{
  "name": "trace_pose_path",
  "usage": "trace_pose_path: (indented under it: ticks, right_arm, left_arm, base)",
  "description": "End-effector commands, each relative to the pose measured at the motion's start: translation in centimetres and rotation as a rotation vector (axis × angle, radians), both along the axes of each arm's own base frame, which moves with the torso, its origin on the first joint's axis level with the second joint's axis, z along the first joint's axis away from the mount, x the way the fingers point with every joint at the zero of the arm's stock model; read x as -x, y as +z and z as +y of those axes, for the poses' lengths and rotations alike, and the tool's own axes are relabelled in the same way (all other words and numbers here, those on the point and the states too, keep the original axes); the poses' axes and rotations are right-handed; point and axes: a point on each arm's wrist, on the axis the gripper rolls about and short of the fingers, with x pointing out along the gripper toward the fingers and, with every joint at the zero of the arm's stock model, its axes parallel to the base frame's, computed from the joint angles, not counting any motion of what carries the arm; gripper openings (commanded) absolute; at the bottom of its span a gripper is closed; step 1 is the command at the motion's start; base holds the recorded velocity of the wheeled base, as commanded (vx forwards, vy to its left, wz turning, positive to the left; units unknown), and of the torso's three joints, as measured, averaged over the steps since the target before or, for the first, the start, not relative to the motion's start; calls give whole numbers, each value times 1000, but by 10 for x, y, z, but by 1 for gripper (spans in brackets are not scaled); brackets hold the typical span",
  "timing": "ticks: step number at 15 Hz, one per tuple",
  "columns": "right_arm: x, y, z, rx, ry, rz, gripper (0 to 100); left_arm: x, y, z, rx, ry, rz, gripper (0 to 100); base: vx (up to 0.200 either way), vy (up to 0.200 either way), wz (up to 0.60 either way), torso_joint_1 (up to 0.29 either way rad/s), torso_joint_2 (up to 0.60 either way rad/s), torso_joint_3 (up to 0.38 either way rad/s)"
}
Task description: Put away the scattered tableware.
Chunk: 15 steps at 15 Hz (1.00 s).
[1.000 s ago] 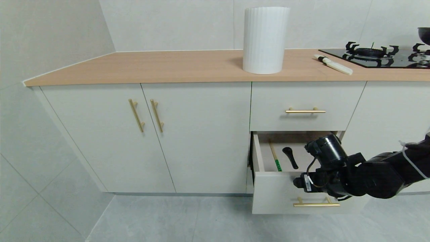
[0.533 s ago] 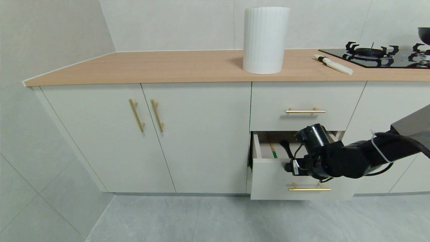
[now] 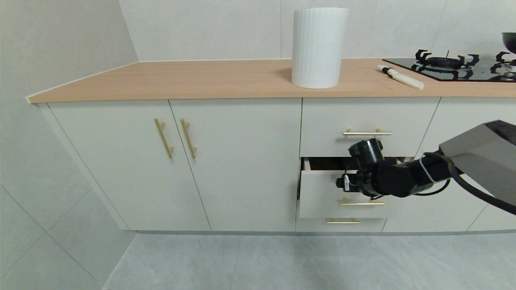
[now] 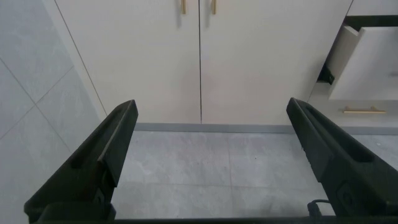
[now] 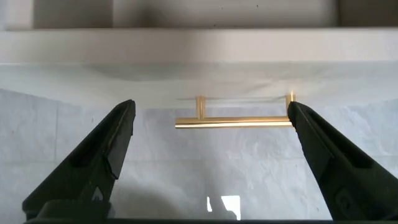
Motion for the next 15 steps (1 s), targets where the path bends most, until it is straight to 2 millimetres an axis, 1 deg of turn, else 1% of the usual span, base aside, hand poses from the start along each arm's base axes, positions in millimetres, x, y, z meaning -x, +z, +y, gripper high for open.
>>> trace_pose_path:
  ticks: [1,2,3,7,9,10,11,12,15]
  right_arm:
    - [-7,-10,-4,0,-15,-7,100]
    - [-10,-10,-6,-7,-21,-22,100]
    - [-15,-16,-9,-13,-32,-43,100]
    - [-25,-20,-19,-31,-60,-107,100]
    - [-37,-29,-36,-43,-99,-155,100]
    - [-40,-31,-37,-45,-103,-168,100]
    - [-46,-36,-44,-51,-117,-190,100]
    - [-48,-36,-46,-55,-119,-200,100]
    - [-62,-43,-54,-70,-150,-257,100]
  left_arm:
    - [0,0,0,0,0,0,100]
    - [0,0,0,0,0,0,100]
    - [0,0,0,0,0,0,100]
    - [0,0,0,0,0,0,100]
    - [0,0,0,0,0,0,100]
    - [0,0,0,0,0,0,100]
    - [0,0,0,0,0,0,100]
    - [0,0,0,0,0,0,100]
    - [0,0,0,0,0,0,100]
  base:
    - [0,0,0,0,0,0]
    - [0,0,0,0,0,0]
    - [0,0,0,0,0,0]
    - [0,0,0,0,0,0]
    - [0,0,0,0,0,0]
    - [0,0,0,0,0,0]
    - [0,0,0,0,0,0]
    - [0,0,0,0,0,0]
    - [0,0,0,0,0,0]
